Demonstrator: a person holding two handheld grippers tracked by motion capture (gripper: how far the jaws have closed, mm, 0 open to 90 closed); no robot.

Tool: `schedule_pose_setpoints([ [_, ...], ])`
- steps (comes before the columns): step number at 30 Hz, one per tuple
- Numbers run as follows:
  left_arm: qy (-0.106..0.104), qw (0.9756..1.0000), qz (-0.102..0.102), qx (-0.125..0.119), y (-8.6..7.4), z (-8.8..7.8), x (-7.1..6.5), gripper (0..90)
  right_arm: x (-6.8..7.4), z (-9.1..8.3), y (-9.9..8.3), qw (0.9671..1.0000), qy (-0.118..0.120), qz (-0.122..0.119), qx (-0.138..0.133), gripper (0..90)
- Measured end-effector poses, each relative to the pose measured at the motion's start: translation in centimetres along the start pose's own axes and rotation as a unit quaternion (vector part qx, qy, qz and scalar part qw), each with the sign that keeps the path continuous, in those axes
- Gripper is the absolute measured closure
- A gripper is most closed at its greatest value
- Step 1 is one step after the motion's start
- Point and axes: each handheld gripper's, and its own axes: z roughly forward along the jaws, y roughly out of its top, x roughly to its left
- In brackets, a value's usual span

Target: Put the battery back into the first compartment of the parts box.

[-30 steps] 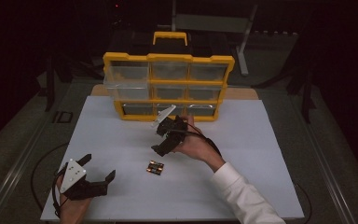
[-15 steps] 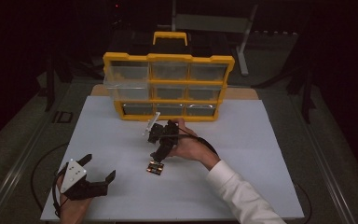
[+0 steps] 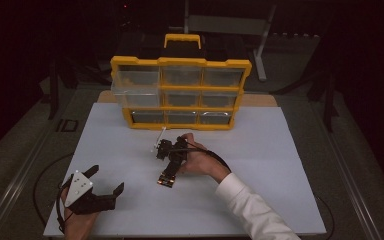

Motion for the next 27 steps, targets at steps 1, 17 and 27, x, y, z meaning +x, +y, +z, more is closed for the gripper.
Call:
schedule_pose_setpoints([
  [1,0.0,1.0,0.0,0.0,0.0,0.0,0.0,0.0,0.0,0.2,-0.1,1.0,0.001,0.004,0.003,15.1],
  [17,0.0,1.0,0.002,0.003,0.0,0.1,0.0,0.0,0.1,2.8,-0.8,0.9963,0.074,0.017,0.041,73.5],
  [27,0.001,1.0,0.002,0.003,0.0,0.1,0.0,0.0,0.2,3.2,-0.7,0.9962,0.071,0.013,0.049,76.8],
])
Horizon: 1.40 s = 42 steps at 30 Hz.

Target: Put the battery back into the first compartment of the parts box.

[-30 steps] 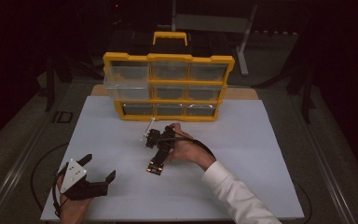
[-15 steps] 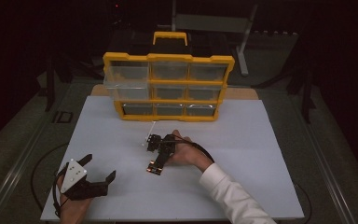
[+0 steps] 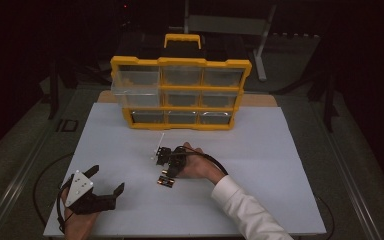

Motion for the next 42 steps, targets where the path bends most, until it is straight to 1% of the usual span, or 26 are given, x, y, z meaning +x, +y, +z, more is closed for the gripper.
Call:
schedule_pose_setpoints([
  [4,0.001,1.0,-0.001,0.0,0.0,0.0,0.0,0.0,-0.1,-0.4,-0.2,1.0,-0.005,-0.003,-0.002,76.8],
  [5,0.0,1.0,-0.001,0.0,0.0,0.0,0.0,0.0,-0.1,-0.6,-0.2,1.0,-0.004,0.003,-0.003,76.8],
  [6,0.0,1.0,0.0,0.001,0.0,0.0,0.0,0.0,-0.1,-0.8,-0.3,1.0,-0.005,0.002,-0.007,76.8],
  [9,0.001,1.0,0.0,0.002,0.0,0.1,0.0,0.0,-0.4,-1.7,-0.5,0.9997,-0.005,0.012,-0.019,76.8],
  [10,0.001,1.0,-0.001,0.002,0.0,0.1,0.0,0.0,-0.6,-2.1,-0.6,0.9996,-0.008,0.01,-0.025,76.8],
  [13,0.002,1.0,-0.002,0.002,0.0,0.1,0.0,0.0,-0.9,-3.2,-0.8,0.9991,-0.012,0.02,-0.037,76.7],
  [14,0.002,1.0,-0.002,0.002,0.0,0.1,0.0,0.0,-1.1,-3.7,-0.9,0.9987,-0.012,0.019,-0.046,76.8],
  [16,0.002,1.0,-0.001,0.002,0.0,0.1,0.0,0.0,-1.2,-4.6,-1.0,0.9977,-0.011,0.029,-0.06,76.8],
  [17,0.002,1.0,-0.001,0.002,0.0,0.1,0.0,0.0,-1.4,-5.1,-1.1,0.9973,-0.008,0.028,-0.068,76.8],
  [18,0.003,1.0,-0.001,0.002,0.0,0.1,0.0,0.0,-1.5,-5.7,-1.2,0.9967,-0.006,0.036,-0.073,76.8],
  [20,0.002,1.0,-0.002,0.002,0.0,0.1,0.0,0.0,-1.6,-6.5,-1.3,0.9957,-0.01,0.039,-0.084,76.8],
  [21,0.003,1.0,-0.001,0.002,0.0,0.1,0.0,0.0,-1.7,-7.0,-1.3,0.9951,-0.008,0.046,-0.088,76.8],
  [22,0.003,1.0,-0.001,0.002,0.0,0.1,0.0,0.0,-2.0,-7.7,-1.4,0.9942,-0.014,0.04,-0.099,76.8],
  [24,0.003,1.0,-0.002,0.002,0.0,0.1,0.0,0.0,-2.1,-8.7,-1.4,0.9927,-0.014,0.048,-0.11,76.8],
  [27,0.003,1.0,-0.003,0.002,0.0,0.1,0.0,0.0,-2.5,-10.1,-1.6,0.9893,-0.016,0.06,-0.132,76.8],
  [29,0.003,1.0,-0.003,0.002,0.0,0.1,0.0,0.0,-2.7,-11.0,-1.7,0.9865,-0.021,0.066,-0.149,76.8],
  [30,0.003,1.0,-0.003,0.002,0.0,0.1,0.0,0.0,-2.7,-11.0,-1.7,0.9865,-0.021,0.066,-0.149,76.8],
  [31,0.003,1.0,-0.003,0.002,0.0,0.1,0.0,0.0,-2.9,-11.4,-1.7,0.985,-0.021,0.067,-0.158,76.8],
  [32,0.004,1.0,-0.003,0.002,0.0,0.1,0.0,0.0,-3.1,-12.1,-1.8,0.9827,-0.024,0.071,-0.169,76.8],
  [34,0.004,1.0,-0.003,0.002,0.0,0.1,0.0,0.0,-3.3,-12.9,-1.9,0.9797,-0.025,0.077,-0.184,76.8],
  [35,0.004,1.0,-0.003,0.003,0.0,0.1,0.0,0.0,-3.4,-13.3,-1.9,0.9775,-0.027,0.08,-0.193,76.8],
  [40,0.005,1.0,-0.005,0.003,0.0,0.1,0.0,0.0,-3.9,-15.4,-2.1,0.9699,-0.034,0.087,-0.225,76.8],
  [42,0.005,1.0,-0.004,0.003,0.0,0.1,0.0,0.0,-4.1,-16.5,-2.1,0.9656,-0.04,0.09,-0.241,76.8],
])
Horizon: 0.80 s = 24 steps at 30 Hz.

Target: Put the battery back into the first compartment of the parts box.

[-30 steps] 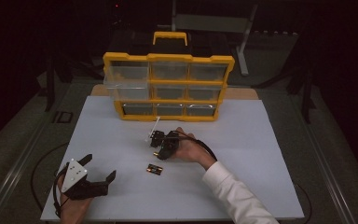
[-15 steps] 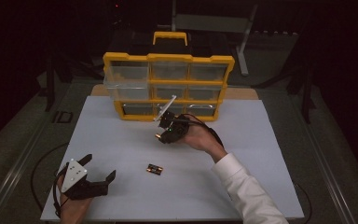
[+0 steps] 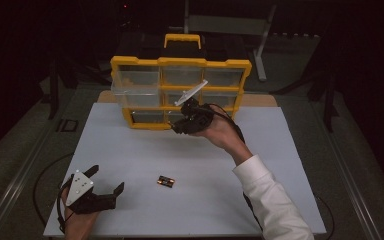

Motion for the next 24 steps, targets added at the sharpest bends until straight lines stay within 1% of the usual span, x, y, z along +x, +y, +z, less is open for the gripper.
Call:
schedule_pose_setpoints([
  [3,0.0,1.0,0.0,0.001,0.0,0.0,0.0,0.0,-0.2,-1.1,0.6,0.9998,-0.003,0.005,-0.02,76.8],
  [6,-0.001,1.0,0.0,0.0,0.0,0.1,0.0,0.0,-0.4,-2.2,1.4,0.9994,-0.012,0.001,-0.031,76.7],
  [9,0.0,1.0,0.0,0.0,0.0,0.1,0.0,0.0,-0.5,-3.2,2.2,0.9986,-0.026,0.001,-0.046,76.7],
  [13,0.0,1.0,0.0,0.001,0.0,0.1,0.1,0.0,-0.7,-4.4,3.5,0.9973,-0.032,0.007,-0.065,76.7],
  [15,0.0,1.0,0.0,0.0,0.0,0.1,0.1,0.0,-0.8,-4.8,4.2,0.9967,-0.035,0.007,-0.073,76.7],
  [19,0.0,1.0,0.0,0.001,0.0,0.1,0.1,0.0,-1.0,-5.5,5.8,0.9947,-0.04,0.014,-0.094,76.7],
  [21,0.0,1.0,0.0,0.001,-0.1,0.1,0.1,0.0,-0.9,-5.7,6.6,0.9939,-0.039,0.017,-0.102,76.7],
  [24,0.0,1.0,0.001,0.001,0.0,0.1,0.1,0.0,-0.7,-5.7,7.6,0.9929,-0.043,0.014,-0.11,76.7],
])
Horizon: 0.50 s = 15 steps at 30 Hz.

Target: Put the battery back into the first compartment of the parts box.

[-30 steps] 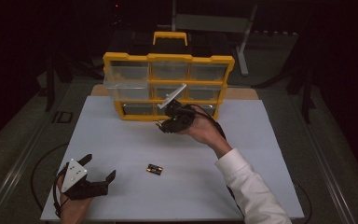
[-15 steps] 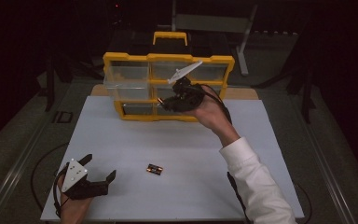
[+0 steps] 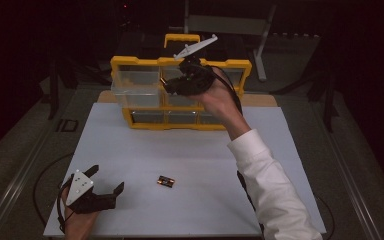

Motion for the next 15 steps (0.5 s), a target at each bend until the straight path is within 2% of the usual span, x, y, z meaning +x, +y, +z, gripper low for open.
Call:
schedule_pose_setpoints([
  [8,0.001,1.0,-0.003,-0.002,0.0,-0.1,0.2,0.0,0.4,0.4,2.7,0.9994,-0.006,0.007,-0.033,76.6],
  [11,0.001,1.0,-0.001,-0.002,0.0,-0.1,0.1,0.0,0.4,0.9,3.2,0.9993,-0.011,0.01,-0.034,76.5],
  [15,0.001,1.0,-0.002,-0.003,0.0,-0.1,0.1,0.0,0.2,1.9,3.4,0.999,-0.005,0.026,-0.036,76.5],
])
